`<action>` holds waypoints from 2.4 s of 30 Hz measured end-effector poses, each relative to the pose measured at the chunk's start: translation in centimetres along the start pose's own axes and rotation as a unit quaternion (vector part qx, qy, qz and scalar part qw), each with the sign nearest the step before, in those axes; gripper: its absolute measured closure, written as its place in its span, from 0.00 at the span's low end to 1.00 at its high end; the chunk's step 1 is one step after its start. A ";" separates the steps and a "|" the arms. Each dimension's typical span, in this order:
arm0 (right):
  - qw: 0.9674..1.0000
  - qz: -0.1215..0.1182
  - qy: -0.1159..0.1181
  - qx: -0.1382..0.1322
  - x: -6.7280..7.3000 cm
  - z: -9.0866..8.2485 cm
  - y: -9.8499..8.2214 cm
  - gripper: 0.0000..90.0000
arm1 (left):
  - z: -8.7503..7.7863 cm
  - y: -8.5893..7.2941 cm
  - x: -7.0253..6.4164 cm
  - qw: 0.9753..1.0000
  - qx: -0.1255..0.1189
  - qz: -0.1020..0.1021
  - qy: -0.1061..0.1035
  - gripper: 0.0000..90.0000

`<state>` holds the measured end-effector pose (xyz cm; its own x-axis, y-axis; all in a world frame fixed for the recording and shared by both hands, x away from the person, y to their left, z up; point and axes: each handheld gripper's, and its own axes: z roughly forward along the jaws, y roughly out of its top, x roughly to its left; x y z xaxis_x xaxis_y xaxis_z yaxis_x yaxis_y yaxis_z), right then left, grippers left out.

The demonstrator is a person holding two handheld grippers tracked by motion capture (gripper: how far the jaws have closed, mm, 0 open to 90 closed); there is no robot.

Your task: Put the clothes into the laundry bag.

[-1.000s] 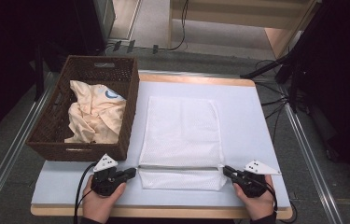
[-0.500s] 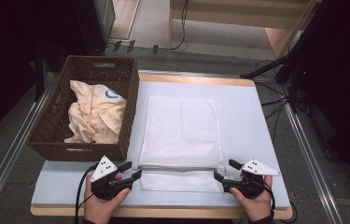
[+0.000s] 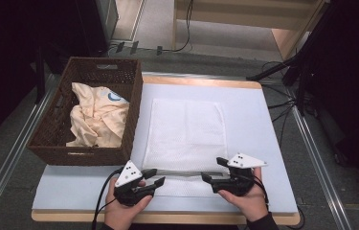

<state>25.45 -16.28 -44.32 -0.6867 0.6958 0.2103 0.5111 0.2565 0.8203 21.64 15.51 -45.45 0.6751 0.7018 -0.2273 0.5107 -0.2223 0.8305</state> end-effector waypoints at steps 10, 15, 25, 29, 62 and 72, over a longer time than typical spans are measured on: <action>0.997 -0.055 0.025 0.045 1.6 4.6 1.1 0.50 | 3.3 -0.8 -1.8 0.996 0.072 0.035 -0.030 0.73; 0.997 -0.053 0.029 0.055 1.7 5.6 0.7 0.51 | 3.6 -1.1 -1.7 0.995 0.097 0.026 -0.026 0.78; 0.989 -0.113 0.010 0.096 2.1 7.3 -0.2 0.62 | 3.5 -1.5 -1.6 0.996 0.088 0.019 -0.020 0.90; 0.988 -0.124 0.007 0.097 1.9 7.1 0.0 0.88 | 3.5 -1.5 -1.6 0.996 0.087 0.020 -0.014 0.95; 0.998 -0.002 -0.011 0.068 -3.0 6.8 1.8 0.53 | 3.5 -1.5 -1.3 0.996 0.089 0.012 -0.019 0.99; 0.992 -0.065 -0.051 0.094 -1.6 8.2 1.2 0.44 | 3.5 -1.5 -1.3 0.996 0.090 0.011 -0.020 0.99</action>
<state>31.44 -11.58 -48.02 -0.7015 0.7111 0.0465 0.5157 0.4616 0.7218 21.92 12.55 -48.16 0.7063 0.6686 -0.2328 0.5803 -0.3584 0.7313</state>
